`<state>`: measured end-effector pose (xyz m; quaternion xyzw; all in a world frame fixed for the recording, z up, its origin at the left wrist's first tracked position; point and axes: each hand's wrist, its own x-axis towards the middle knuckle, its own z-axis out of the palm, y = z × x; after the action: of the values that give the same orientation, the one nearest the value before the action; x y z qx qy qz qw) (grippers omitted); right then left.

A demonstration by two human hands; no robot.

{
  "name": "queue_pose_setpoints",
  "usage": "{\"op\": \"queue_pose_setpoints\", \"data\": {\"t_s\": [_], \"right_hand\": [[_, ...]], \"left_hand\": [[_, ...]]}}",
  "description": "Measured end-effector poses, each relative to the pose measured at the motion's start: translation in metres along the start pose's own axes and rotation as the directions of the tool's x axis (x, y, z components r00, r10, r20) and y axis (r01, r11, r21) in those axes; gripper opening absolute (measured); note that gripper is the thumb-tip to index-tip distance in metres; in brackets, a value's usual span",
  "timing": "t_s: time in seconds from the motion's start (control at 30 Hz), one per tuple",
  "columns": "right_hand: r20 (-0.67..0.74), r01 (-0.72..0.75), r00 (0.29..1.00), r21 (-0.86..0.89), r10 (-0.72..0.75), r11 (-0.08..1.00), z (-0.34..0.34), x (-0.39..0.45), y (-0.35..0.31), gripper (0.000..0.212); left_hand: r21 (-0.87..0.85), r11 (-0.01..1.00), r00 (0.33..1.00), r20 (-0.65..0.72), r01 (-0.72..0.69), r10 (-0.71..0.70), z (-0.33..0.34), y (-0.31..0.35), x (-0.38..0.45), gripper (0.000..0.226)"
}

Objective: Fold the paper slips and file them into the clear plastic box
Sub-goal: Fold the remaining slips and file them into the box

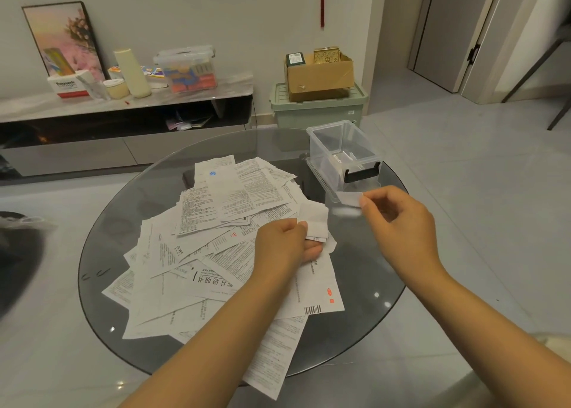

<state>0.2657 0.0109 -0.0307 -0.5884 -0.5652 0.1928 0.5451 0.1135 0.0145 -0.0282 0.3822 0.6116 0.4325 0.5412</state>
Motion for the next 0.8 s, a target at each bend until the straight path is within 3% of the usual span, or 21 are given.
{"op": "queue_pose_setpoints", "data": {"t_s": [0.17,0.3,0.37,0.53,0.67,0.8], "right_hand": [[0.053,-0.108,0.993,0.149,0.102,0.983,0.001,0.0,-0.002,0.016],[0.122,-0.077,0.991,0.204,0.053,0.976,0.003,-0.003,-0.004,0.004],[0.175,-0.07,0.984,0.232,0.029,0.97,0.006,-0.005,-0.004,0.011],[0.224,0.008,0.974,0.138,-0.04,0.99,0.011,-0.012,0.0,0.03],[0.218,0.065,0.972,0.088,-0.083,0.994,0.011,-0.011,0.0,0.036],[0.211,0.14,0.967,0.027,-0.143,0.99,0.013,-0.014,0.001,0.039]], "left_hand": [[-0.011,1.0,0.999,0.024,0.021,-0.021,-0.006,0.001,0.004,0.021],[0.024,0.999,0.995,0.092,0.028,-0.03,-0.006,0.0,0.006,0.018],[0.004,1.0,0.99,0.135,0.031,-0.031,-0.005,0.0,0.004,0.017],[-0.137,0.986,0.943,0.329,0.094,-0.045,-0.001,0.003,-0.001,0.023],[-0.196,0.976,0.94,0.342,0.089,-0.017,-0.001,0.001,0.0,0.019],[-0.018,0.997,0.94,0.334,-0.07,0.072,-0.001,-0.007,-0.001,0.013]]}}
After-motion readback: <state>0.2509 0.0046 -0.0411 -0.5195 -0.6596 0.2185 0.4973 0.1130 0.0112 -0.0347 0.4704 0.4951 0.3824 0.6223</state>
